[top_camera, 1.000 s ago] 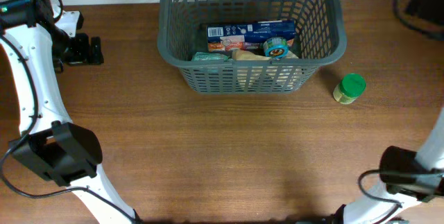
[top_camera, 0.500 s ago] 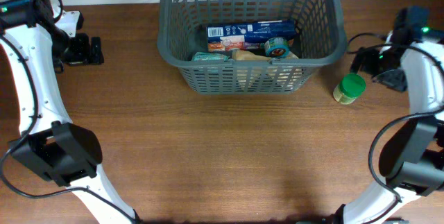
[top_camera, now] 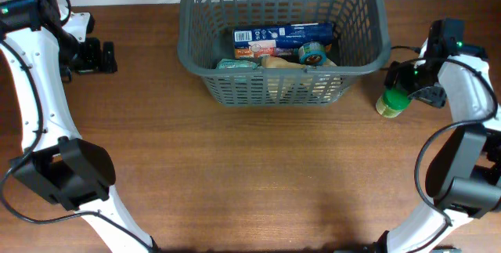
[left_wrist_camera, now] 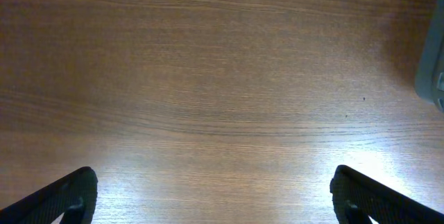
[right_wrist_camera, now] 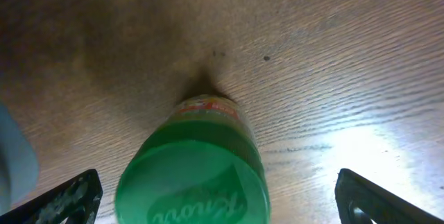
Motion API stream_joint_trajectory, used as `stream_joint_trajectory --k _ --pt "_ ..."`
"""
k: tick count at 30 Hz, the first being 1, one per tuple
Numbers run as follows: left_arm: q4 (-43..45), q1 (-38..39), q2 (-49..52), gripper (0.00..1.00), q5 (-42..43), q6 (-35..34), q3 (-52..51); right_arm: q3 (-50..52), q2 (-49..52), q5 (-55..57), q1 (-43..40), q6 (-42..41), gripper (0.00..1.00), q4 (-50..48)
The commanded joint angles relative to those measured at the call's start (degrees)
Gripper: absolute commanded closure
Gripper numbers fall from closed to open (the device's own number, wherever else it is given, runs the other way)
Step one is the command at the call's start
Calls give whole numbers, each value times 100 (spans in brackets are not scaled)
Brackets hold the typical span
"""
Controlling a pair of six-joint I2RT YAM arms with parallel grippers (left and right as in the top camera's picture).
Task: Pack container
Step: 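Move the right gripper down over the green-lidded jar, then close the right gripper on the green jar and lift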
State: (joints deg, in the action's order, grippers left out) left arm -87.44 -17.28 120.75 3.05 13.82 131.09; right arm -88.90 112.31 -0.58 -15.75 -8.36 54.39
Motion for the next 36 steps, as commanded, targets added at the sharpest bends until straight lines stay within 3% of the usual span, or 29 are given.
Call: stream_joint_trajectory --k 1,9,18,23,26,30,36 --pt "-4 -15 -44 1 63 -74 -24 42 330 -138 37 -24 0 -44" --pt "-4 -15 -44 1 66 -74 -24 42 625 -177 35 -153 1 -149" --pt "-4 -15 -44 1 63 -74 -24 52 745 -2 35 -376 17 -131" --pt "-4 -15 -44 1 63 -74 -24 52 745 2 35 -415 19 -120" --pt "-4 -15 -44 1 63 -74 -24 52 745 39 35 -415 26 -96" --pt "-4 -15 -44 1 63 -74 -24 52 743 127 35 -415 57 -61" --pt "-4 -15 -44 1 63 -74 -24 42 664 293 35 -415 59 -44"
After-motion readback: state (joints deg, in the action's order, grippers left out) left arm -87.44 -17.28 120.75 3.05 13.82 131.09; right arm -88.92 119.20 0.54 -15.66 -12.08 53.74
